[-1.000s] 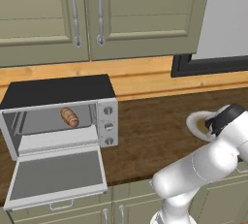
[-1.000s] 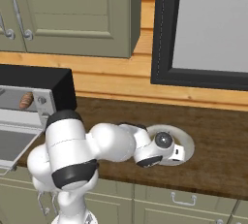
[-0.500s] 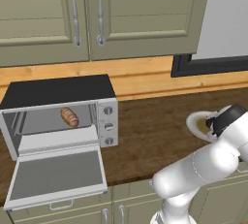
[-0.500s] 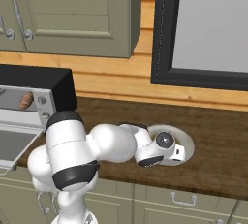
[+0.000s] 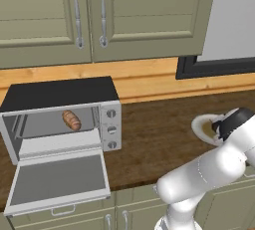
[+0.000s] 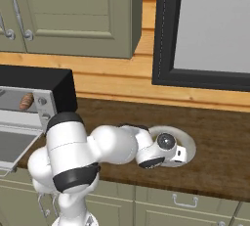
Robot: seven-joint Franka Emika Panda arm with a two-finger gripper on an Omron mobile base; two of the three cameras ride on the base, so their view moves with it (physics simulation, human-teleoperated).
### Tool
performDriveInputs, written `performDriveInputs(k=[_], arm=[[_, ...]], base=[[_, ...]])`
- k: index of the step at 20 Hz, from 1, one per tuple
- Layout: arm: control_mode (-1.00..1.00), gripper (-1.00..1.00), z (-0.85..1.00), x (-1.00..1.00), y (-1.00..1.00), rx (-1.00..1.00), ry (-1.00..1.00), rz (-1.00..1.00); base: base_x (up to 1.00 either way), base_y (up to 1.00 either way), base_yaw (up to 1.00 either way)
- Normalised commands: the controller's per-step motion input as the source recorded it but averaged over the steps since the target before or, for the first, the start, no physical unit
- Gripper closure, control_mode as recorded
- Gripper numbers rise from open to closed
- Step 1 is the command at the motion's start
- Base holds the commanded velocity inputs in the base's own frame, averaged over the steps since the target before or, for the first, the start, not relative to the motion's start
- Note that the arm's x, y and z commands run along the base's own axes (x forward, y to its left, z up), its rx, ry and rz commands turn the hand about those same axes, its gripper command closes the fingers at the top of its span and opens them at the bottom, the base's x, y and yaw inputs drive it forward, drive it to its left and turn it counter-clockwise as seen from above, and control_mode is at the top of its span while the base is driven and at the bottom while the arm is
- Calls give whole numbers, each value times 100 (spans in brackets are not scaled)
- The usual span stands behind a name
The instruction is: Pick up the kebab skewer and baguette bread, and place them inside the toaster oven. Close the toaster oven door and start by setting the timer.
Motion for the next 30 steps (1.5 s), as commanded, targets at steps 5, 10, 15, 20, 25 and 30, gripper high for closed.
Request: performDriveInputs(k=[5,10,15,20,25,30], arm=[[-100,100,-1,-4,5,0,-4,0],[-100,100,87,-4,7,0,3,-6],[-100,100,100,-14,0,0,13,-10],[-100,100,97,-32,21,0,9,-7],[-100,100,63,-47,63,0,0,-4],[-100,100,41,-57,75,0,0,-8]], base=[[0,0,0],[0,0,0],[0,0,0],[0,0,0],[0,0,0],[0,0,0]])
